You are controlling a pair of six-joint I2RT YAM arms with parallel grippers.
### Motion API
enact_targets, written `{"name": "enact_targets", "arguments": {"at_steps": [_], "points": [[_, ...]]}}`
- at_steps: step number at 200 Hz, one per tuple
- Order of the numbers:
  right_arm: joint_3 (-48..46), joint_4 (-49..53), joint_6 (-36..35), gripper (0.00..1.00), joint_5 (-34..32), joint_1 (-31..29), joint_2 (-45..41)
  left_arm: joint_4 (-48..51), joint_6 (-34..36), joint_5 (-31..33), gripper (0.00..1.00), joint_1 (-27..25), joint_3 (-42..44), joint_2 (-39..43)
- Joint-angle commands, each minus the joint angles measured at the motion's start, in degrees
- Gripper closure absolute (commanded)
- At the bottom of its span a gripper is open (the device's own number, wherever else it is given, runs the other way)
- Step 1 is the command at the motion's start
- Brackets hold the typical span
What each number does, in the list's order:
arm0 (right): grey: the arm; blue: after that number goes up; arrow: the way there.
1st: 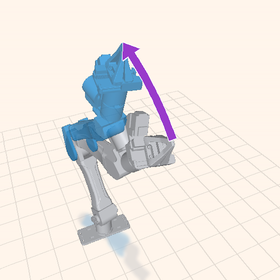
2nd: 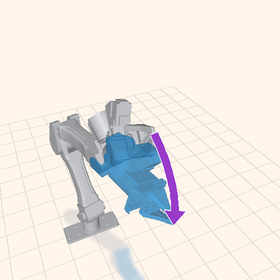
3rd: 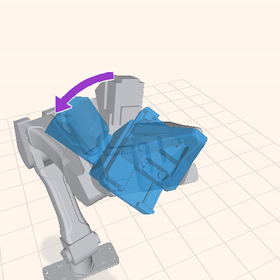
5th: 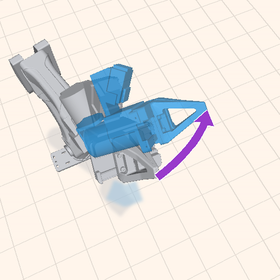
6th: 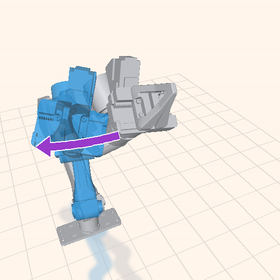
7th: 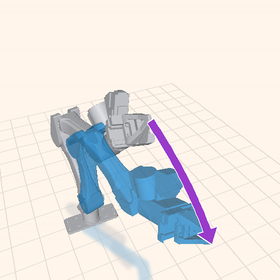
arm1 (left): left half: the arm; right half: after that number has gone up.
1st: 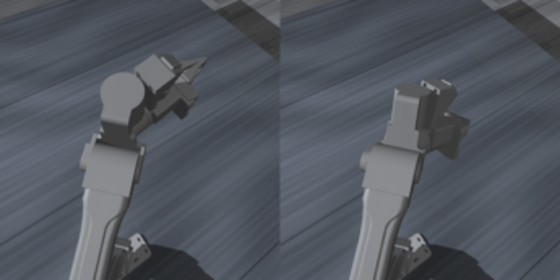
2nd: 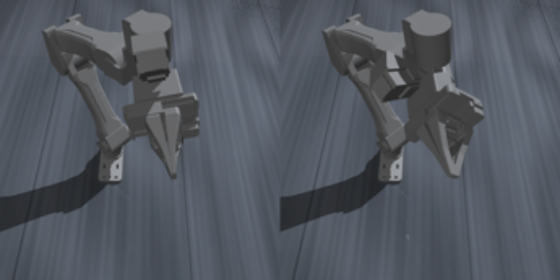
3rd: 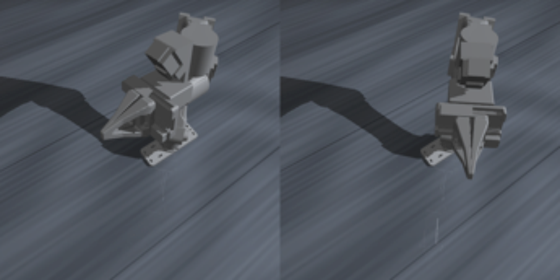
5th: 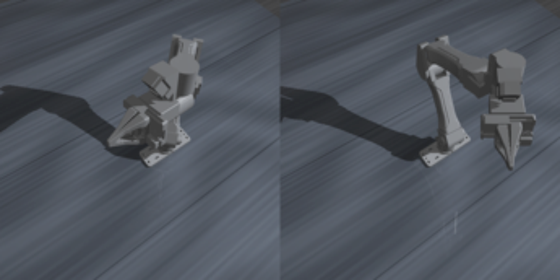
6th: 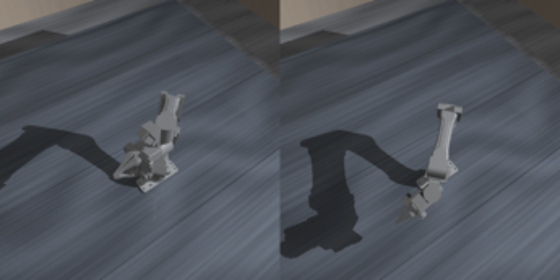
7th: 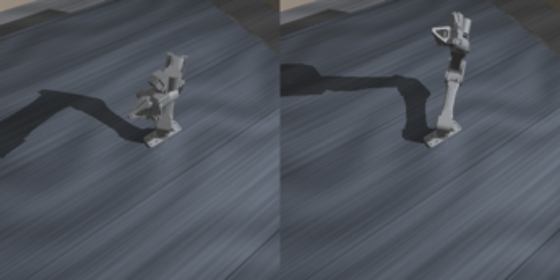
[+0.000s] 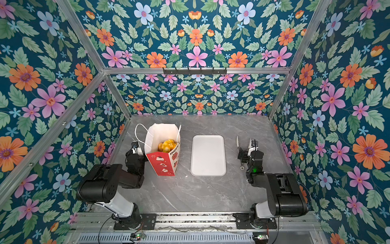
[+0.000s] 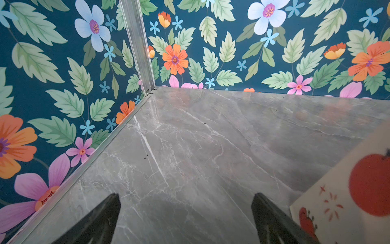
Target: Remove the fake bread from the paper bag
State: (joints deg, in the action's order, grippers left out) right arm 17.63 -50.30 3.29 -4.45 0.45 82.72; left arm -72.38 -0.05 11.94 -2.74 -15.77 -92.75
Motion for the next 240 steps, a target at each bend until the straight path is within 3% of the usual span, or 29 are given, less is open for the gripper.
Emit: {"name": "enact_targets", "arguments": {"at_steps": [1,21,49,75,89,100,123,142,161,190,209,223,240], "points": [[0.28,-0.32,-0.04,0.01,0.24,-0.01,-0.28,-0.97,-0.12,-0.26,0.0,0.02,0.03,0.19],[-0.05,-0.8,0.23,0.01,-1.41,-0.01,-0.47,-1.66,-0.37,1.55,0.0,-0.09,0.97,1.88],[0.87,4.29,1.24,0.01,-4.53,-0.32,-4.4,7.92,-0.72,3.13,0.0,-0.11,0.36,11.7],[3.95,12.73,-2.11,0.01,-13.4,-5.67,-9.74,15.53,-1.93,11.26,0.03,-0.68,-0.89,21.91],[8.42,23.93,0.16,0.01,-17.19,-8.94,-13.44,30.66,-7.04,17.58,0.04,-0.86,-6.53,28.52],[10.99,31.25,5.35,0.01,-13.76,-9.06,-16.7,48.04,-13.24,20.48,0.05,-0.95,-13.13,32.63],[13.33,39.09,10.48,0.01,-8.99,-10.22,-22.69,75.11,-25.74,24.0,0.06,-1.08,-24.08,40.16],[15.08,44.81,10.7,0.01,-7.01,-10.41,-26.08,85.06,-26.92,16.03,0.1,-1.12,-28.64,48.52],[16.57,48.6,9.57,0.01,-6.78,-10.47,-27.57,90.63,-24.27,3.12,0.17,-1.14,-33.44,54.49],[17.35,50.11,10.29,0.01,-5.79,-10.46,-27.41,107.99,-19.8,-17.26,0.16,-1.12,-47.67,50.05],[17.44,49.26,11.28,0.01,-3.9,-10.44,-25.76,111.89,-19.21,-30.74,0.17,-1.13,-50.56,48.22],[17.77,49.11,11.76,0.01,-3.17,-10.47,-24.37,112.65,-19.53,-34.96,0.17,-1.12,-50.52,47.88],[18.13,49.34,12.37,0.01,-2.5,-10.46,-22.94,112.73,-19.21,-35.68,0.17,-1.15,-49.5,47.25]]}}
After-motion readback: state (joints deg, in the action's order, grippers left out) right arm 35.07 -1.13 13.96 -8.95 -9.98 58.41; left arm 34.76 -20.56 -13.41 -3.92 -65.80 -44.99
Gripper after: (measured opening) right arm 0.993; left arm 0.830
